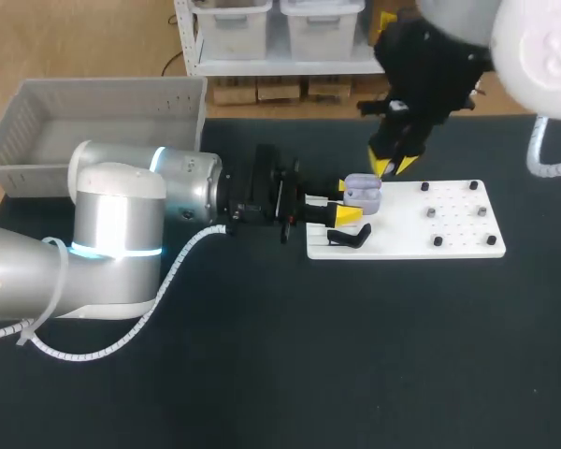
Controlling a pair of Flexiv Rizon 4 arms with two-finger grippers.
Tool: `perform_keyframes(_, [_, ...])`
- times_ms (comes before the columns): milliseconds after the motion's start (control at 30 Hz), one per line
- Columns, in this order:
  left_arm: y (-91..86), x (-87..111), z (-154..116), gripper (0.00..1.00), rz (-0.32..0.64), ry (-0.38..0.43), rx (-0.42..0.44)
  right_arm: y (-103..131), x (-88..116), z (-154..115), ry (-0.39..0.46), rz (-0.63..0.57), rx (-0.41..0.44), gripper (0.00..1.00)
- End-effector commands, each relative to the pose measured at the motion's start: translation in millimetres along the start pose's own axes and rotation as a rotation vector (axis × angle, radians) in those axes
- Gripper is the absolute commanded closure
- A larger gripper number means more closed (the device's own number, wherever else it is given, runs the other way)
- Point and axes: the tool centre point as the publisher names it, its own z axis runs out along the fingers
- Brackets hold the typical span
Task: Pick up each earbud case from the left stands, insert the matching earbuds, close the lid, and place the case in the box.
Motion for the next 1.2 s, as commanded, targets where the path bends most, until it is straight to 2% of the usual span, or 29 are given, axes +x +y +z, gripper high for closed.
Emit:
perform_keyframes(33, [-0.6,0.6,0.0,1.00,0.002,-0.001,-0.003,12.2,-11.5,12.5,0.039,-0.019,0.019,1.00])
perform_keyframes(267, [-0.6,0.6,0.0,1.00,0.002,-0.001,-0.003,19.6,-11.7,27.7,0.057,-0.043,0.036,1.00])
perform_keyframes(667, [-0.6,0.6,0.0,1.00,0.002,-0.001,-0.003,13.8,-12.5,42.4,0.066,-0.051,0.055,1.00])
perform_keyframes(1200, [-0.6,0.6,0.0,1.00,0.002,-0.001,-0.003,10.5,-16.4,46.4,0.065,-0.077,0.071,1.00])
